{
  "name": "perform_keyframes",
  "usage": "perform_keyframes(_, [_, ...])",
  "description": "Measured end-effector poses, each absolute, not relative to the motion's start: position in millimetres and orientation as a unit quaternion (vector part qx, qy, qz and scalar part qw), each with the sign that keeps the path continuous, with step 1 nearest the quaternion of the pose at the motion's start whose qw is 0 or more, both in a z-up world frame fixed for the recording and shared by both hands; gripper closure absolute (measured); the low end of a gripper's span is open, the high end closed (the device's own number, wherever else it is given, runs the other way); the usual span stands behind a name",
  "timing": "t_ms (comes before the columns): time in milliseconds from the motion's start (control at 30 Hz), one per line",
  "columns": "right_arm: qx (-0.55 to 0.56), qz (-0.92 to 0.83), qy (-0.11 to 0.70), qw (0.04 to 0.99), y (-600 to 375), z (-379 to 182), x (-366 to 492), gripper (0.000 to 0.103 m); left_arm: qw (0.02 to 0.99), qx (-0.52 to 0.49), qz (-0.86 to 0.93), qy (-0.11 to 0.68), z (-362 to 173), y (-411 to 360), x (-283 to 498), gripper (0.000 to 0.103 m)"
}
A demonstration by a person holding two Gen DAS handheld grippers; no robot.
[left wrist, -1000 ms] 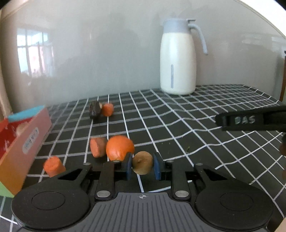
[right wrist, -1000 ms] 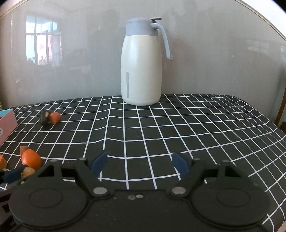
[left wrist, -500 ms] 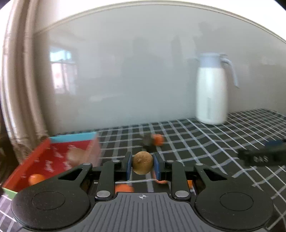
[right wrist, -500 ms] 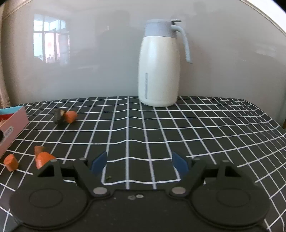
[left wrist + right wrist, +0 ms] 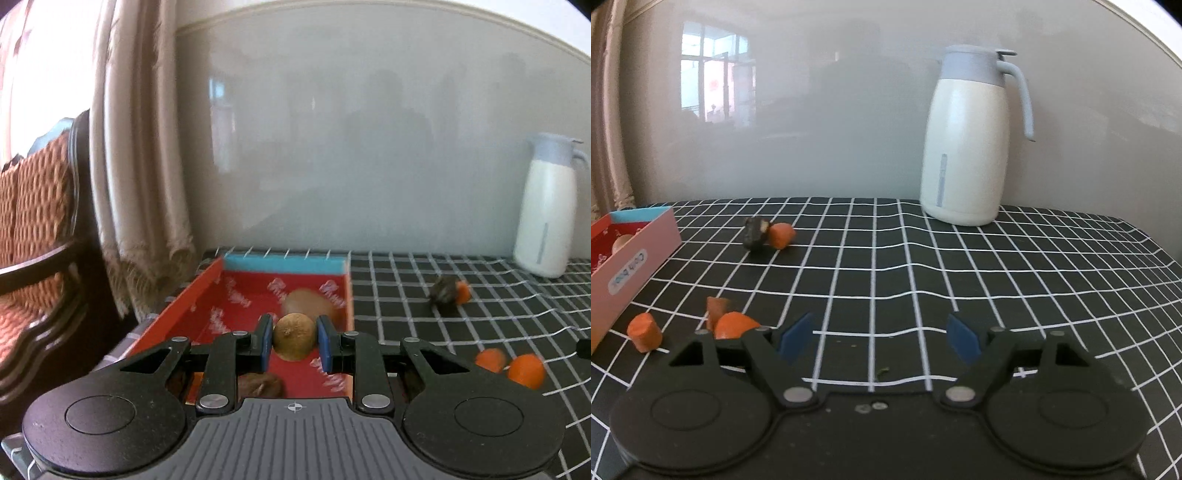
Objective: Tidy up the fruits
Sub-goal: 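Carry the small kiwi with the left tool into the red box and open, then reach the right tool to a dark dried fruit and grasp it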
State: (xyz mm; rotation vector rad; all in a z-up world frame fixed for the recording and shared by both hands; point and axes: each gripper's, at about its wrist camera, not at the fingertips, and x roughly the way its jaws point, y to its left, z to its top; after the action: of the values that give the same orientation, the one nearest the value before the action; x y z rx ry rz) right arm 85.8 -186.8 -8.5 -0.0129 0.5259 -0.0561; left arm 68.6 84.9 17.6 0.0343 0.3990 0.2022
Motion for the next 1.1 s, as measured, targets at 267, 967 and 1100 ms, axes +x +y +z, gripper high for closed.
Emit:
perform_keyframes(267, [-0.009, -0.023, 0.248, 0.969, -178.7, -4.7, 81.3, 0.019, 0.978, 0.054, 0.118, 0.166, 18.0, 77.1, 55.9, 0.0])
perform_keyframes(967, [-0.045, 0.036, 0.229, 0.972, -130.0, -3.2, 92.5, 0.019, 0.979, 0.064, 0.124, 0.147, 18.5, 76.6, 50.7, 0.0])
perform_keyframes(1100, [-0.058, 0.05, 0.224, 0.972, -116.7, -2.0, 98.9, 0.019, 0.977, 0.055, 0.151, 0.143, 15.0, 87.0, 55.1, 0.0])
